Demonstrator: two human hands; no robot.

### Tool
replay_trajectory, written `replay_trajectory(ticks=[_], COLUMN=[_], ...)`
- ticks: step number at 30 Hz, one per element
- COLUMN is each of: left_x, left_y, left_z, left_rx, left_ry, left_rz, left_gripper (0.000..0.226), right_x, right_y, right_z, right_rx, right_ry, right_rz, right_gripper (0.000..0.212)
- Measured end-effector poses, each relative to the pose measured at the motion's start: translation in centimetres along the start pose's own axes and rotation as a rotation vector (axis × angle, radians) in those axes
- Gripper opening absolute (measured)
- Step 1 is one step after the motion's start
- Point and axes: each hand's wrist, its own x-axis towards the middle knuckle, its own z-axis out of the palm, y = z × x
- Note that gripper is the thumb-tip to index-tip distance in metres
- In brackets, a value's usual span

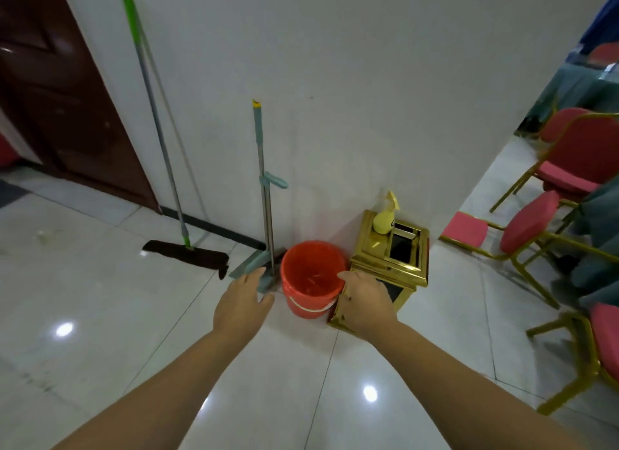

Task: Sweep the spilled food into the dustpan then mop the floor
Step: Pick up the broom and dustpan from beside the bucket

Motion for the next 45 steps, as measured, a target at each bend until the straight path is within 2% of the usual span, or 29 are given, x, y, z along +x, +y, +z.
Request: replay_trajectory(ticks=[12, 18, 28, 30, 33, 37, 41, 45], left_x=[12.7, 23.5, 43.7, 47.0, 51.1, 54.8, 55.7, 54.5], left_y=[1.0, 1.5, -0.3, -0.4, -0.2, -0.7, -1.8, -4.1], left_z=[3.6, 4.1, 6.3, 7.1, 8.2, 9.5, 9.6, 9.4], left_rx=[-0.143, -0.288, -0.438, -0.571, -0.899, -1.140, -1.450, -1.453], left_ry=[-0.006, -0.015, -0.214, -0.234, -0.165, -0.188, -0.128, -0.109], left_rz=[-0.146, -0.195, -0.406, -0.507, -0.739, -1.010, -1.079, -1.132], left_gripper=[0.052, 0.032, 0.052, 0.050, 0.044, 0.059, 0.051, 0.041], right_x=[15.6, 24.6, 39.7, 41.6, 43.6, 45.7, 47.3, 48.9], right_y=[3.2, 2.4, 0.1, 0.0, 0.1, 0.4, 0.6, 0.3], right_z=[1.3, 2.0, 3.4, 3.7, 4.1, 4.7, 5.4, 6.1], right_rx=[0.011, 0.050, 0.030, 0.023, 0.022, 0.030, 0.039, 0.037], right_ry=[-0.178, -0.185, -0.241, -0.263, -0.285, -0.315, -0.342, -0.401], right_rz=[-0.128, -0.115, -0.054, -0.040, -0.024, -0.011, -0.021, -0.078], right_gripper=[0.042, 0.036, 0.035, 0.035, 0.035, 0.034, 0.033, 0.033])
